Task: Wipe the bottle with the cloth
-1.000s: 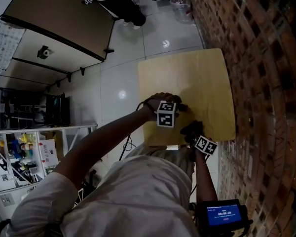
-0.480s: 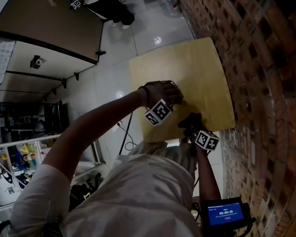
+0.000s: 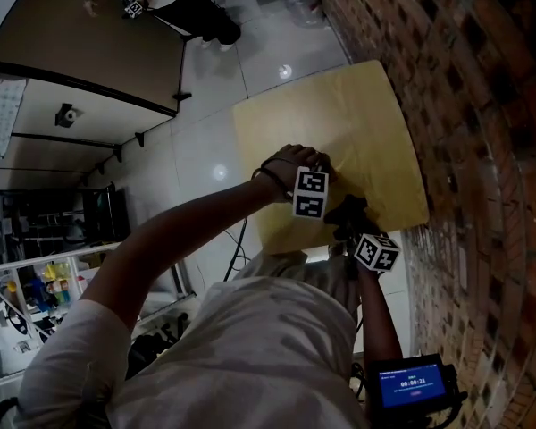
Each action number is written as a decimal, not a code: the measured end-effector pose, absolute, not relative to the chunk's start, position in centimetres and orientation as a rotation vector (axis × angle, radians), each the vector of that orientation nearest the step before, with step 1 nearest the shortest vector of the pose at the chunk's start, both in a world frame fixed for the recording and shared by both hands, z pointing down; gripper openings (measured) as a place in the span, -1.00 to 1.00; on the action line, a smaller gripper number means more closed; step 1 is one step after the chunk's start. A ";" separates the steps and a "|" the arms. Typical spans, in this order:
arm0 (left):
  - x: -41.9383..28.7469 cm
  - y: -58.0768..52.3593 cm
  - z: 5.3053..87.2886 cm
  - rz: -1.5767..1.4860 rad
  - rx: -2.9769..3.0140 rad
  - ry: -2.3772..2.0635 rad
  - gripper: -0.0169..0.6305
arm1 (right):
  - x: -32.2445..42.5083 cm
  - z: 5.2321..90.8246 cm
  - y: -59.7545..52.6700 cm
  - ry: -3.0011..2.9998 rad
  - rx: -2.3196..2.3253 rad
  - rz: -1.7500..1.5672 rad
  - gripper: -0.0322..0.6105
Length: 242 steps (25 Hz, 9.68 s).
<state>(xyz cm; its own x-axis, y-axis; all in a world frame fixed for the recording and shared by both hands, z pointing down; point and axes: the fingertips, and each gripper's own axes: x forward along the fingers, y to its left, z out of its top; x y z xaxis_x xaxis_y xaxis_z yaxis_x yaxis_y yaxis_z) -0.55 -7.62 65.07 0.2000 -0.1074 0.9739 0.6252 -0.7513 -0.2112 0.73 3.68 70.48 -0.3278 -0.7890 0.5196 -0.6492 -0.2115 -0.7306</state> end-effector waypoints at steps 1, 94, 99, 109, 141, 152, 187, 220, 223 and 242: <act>-0.3 -7.5 64.9 -1.670 -1.986 -0.432 -0.37 | 0.7 70.2 3.3 1.902 -1.740 -1.557 -0.66; -1.8 -8.0 70.5 -1.820 -2.569 0.033 -0.41 | 3.4 76.2 6.5 1.601 -1.759 -1.794 -0.66; -1.2 -9.3 69.6 -1.703 -2.737 0.125 -0.41 | 3.5 75.7 6.6 1.632 -1.761 -1.786 -0.66; -3.3 -8.1 68.7 -1.296 -3.039 0.272 -0.40 | 2.5 71.8 3.2 1.809 -1.712 -1.665 -0.66; -5.3 -6.9 66.7 -1.377 -3.130 0.286 -0.46 | -3.6 75.7 -4.7 1.901 -1.745 -1.602 -0.67; -5.1 -6.9 66.8 -1.430 -3.078 0.283 -0.45 | -2.0 78.9 -5.4 1.898 -1.582 -2.001 -0.66; -6.3 -6.2 68.6 -1.711 -2.877 0.227 -0.42 | -2.9 80.8 -8.0 2.418 -1.507 -1.947 -0.66; -6.1 -7.0 69.2 -1.712 -2.837 0.062 -0.42 | -2.8 69.1 -11.5 2.495 -1.087 -1.613 -0.66; -6.1 -7.0 69.0 -1.704 -2.832 0.057 -0.42 | -2.2 70.6 -11.5 2.449 -1.129 -1.670 -0.66; -5.3 -7.0 69.1 -1.690 -2.800 0.050 -0.42 | -1.0 80.0 -8.1 2.053 -1.462 -2.042 -0.66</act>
<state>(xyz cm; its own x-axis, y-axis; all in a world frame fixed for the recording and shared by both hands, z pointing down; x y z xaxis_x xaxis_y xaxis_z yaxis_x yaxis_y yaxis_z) -5.31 -7.04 69.07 0.4676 0.0404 0.8830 -0.0926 -0.9912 0.0944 -0.99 -8.10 79.96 -0.5895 -0.5049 0.6306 -0.6332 -0.1958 -0.7488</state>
